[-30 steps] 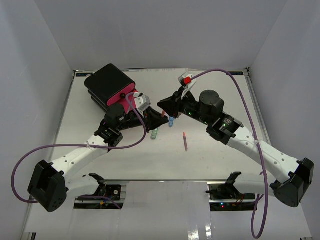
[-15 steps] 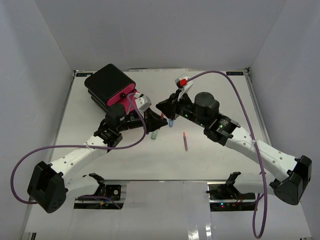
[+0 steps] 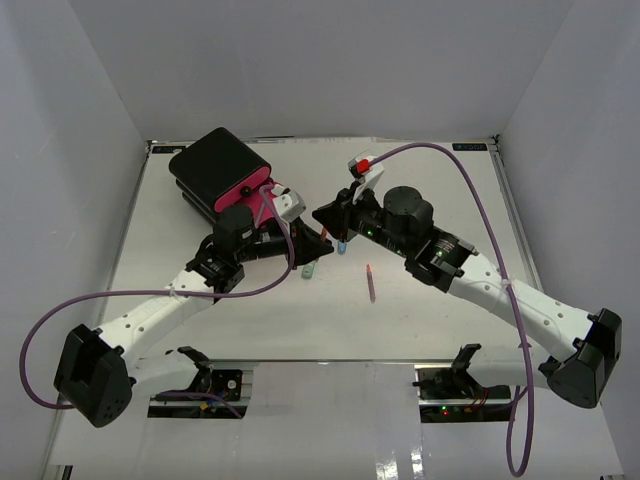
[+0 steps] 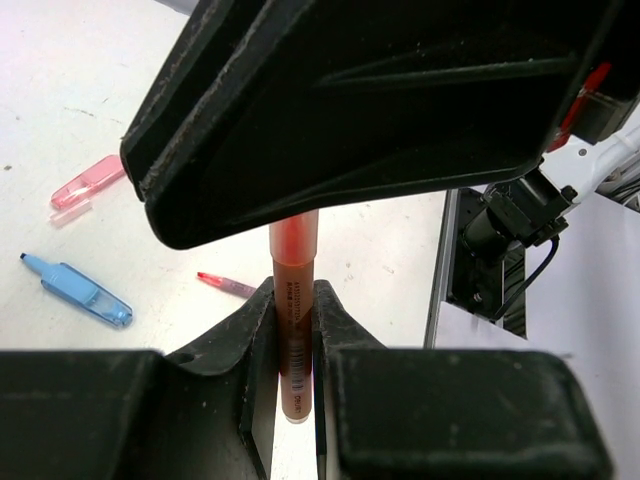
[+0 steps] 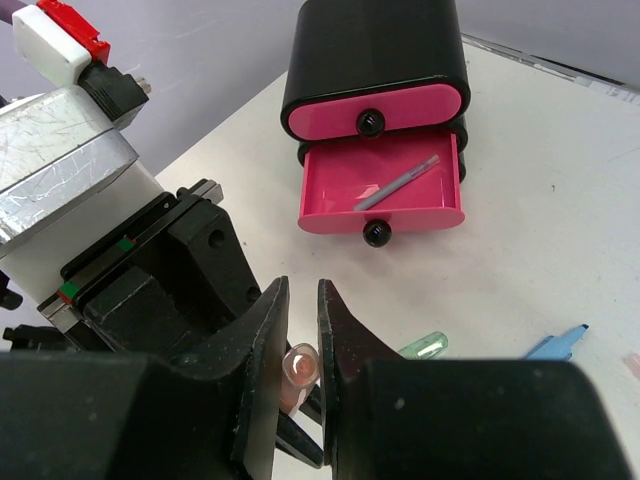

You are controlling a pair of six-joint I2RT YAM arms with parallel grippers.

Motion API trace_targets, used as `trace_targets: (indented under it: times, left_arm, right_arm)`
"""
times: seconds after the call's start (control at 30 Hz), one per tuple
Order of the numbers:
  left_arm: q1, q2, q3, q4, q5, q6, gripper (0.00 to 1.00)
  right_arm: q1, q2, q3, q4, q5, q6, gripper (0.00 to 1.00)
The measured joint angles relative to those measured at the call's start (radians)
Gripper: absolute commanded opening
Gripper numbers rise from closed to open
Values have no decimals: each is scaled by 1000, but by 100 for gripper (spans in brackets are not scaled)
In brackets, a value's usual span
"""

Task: Sort the stationery into containers
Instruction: Close the pen cap on the pen.

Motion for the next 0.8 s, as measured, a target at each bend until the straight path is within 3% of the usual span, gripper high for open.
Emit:
trace_targets:
  times: [0.8]
  left_arm:
    - [28, 42, 105, -189, 0, 39, 0]
  right_arm:
    - [2, 82, 46, -8, 18, -23, 8]
